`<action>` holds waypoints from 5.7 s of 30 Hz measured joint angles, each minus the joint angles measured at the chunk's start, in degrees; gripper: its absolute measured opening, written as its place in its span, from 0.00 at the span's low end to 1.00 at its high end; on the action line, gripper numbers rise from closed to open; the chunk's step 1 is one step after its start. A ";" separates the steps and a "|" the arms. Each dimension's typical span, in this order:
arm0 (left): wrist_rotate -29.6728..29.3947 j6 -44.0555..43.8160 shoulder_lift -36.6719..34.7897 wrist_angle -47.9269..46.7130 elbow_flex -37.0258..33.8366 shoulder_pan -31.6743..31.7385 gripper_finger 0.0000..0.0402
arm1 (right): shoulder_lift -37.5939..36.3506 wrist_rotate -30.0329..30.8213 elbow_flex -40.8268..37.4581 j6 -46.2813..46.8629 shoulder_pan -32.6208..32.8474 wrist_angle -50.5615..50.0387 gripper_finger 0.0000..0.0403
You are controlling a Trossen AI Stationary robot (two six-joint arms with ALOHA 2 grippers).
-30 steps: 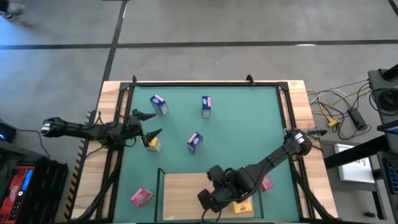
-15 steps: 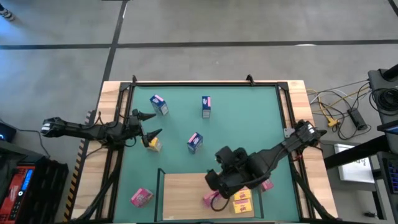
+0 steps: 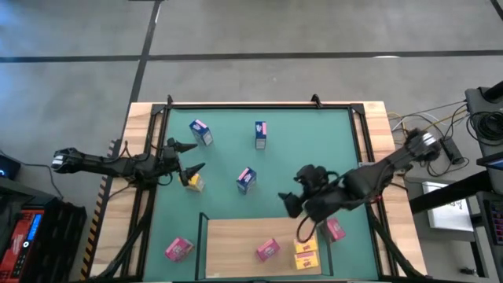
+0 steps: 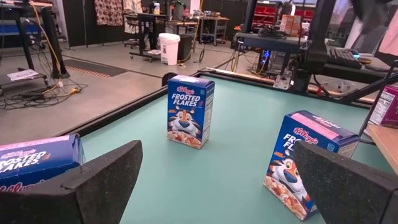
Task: Stack cereal on shelf
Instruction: Put the top violet cereal box on the shelf
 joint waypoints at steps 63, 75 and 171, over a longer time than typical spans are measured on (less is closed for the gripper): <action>0.01 0.02 0.22 0.01 -0.02 -0.01 0.99 | -68.51 -1.12 -76.67 -46.15 -7.56 52.33 0.99; -0.39 0.02 0.28 0.01 0.00 0.00 0.99 | -68.16 -1.17 -76.67 -46.15 -7.56 52.24 0.99; 34.61 -115.33 100.40 -69.13 110.52 -13.43 1.00 | -68.16 -1.22 -76.76 -46.14 -7.56 52.24 0.99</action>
